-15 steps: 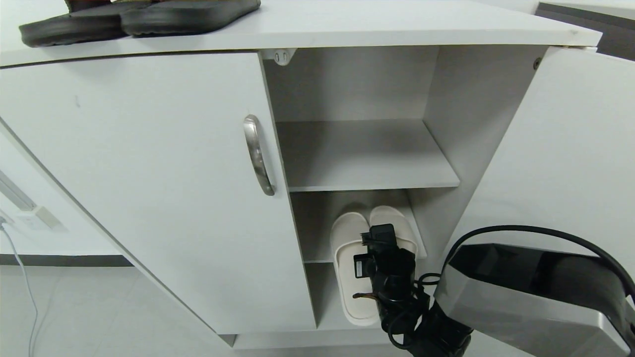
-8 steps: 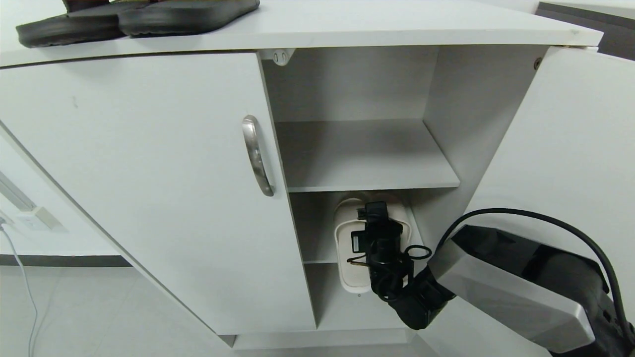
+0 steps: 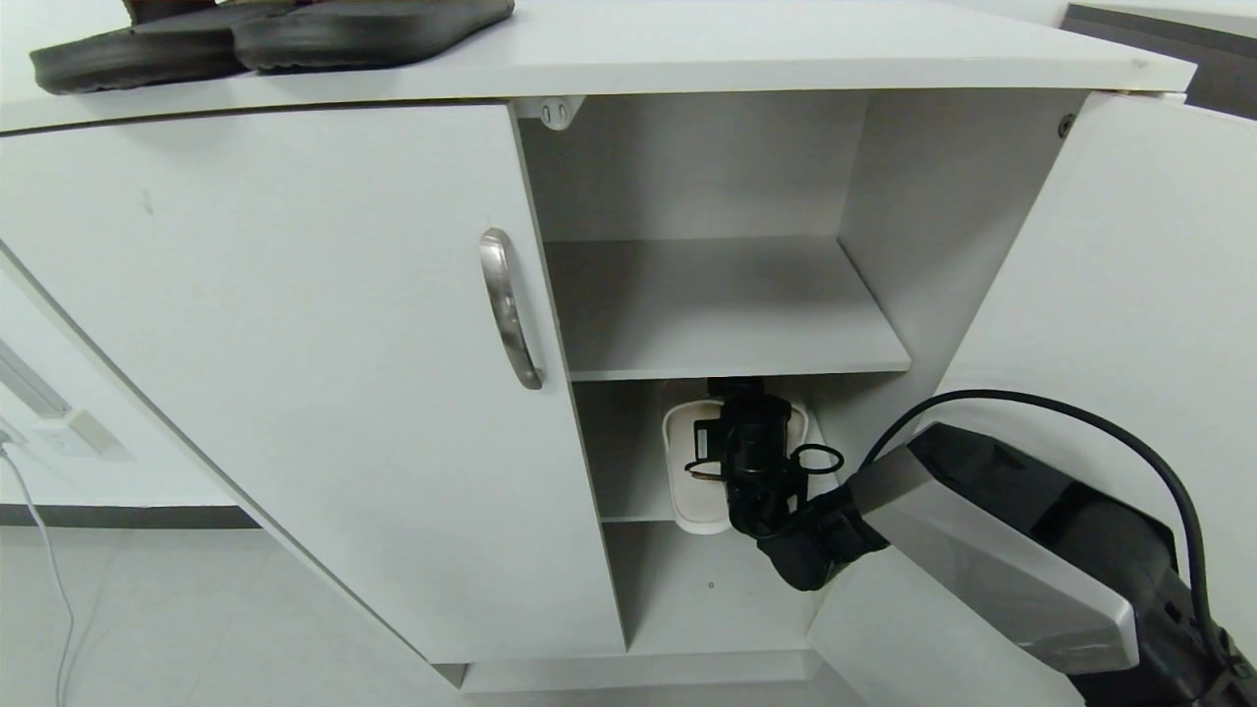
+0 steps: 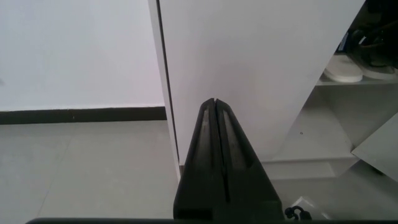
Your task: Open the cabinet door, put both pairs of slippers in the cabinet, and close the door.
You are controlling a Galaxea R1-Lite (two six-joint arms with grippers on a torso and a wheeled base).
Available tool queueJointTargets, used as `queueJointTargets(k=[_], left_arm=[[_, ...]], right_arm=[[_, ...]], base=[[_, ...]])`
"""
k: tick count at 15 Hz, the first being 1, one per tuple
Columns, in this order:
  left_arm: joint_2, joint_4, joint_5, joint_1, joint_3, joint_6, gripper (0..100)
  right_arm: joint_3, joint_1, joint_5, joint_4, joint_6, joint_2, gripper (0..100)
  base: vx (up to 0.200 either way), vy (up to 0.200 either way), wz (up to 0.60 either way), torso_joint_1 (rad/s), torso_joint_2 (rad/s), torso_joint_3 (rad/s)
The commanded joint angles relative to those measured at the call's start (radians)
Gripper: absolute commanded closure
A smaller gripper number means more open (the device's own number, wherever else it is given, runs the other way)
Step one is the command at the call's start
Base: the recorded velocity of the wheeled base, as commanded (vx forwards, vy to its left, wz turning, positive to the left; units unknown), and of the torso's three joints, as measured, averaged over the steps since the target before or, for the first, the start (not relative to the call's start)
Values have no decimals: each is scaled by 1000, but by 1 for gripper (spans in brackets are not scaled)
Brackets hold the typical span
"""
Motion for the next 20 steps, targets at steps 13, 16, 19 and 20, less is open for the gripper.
queueJointTargets(k=[13, 16, 19, 20], left_arm=[[1, 0, 0, 0, 0, 0, 100], [1, 0, 2, 0, 0, 0, 100], [1, 0, 8, 0, 0, 1, 100], [1, 0, 8, 0, 0, 1, 100]], right_arm=[[-81, -20, -1, 64, 36, 60, 0], [-15, -2, -1, 55, 25, 11, 0], [88, 17, -20, 25, 26, -79, 0], [160, 31, -30, -5, 25, -125, 0]], base=[[0, 0, 0, 0, 0, 0], [0, 0, 0, 0, 0, 0], [0, 0, 0, 0, 0, 0], [0, 0, 0, 0, 0, 0]])
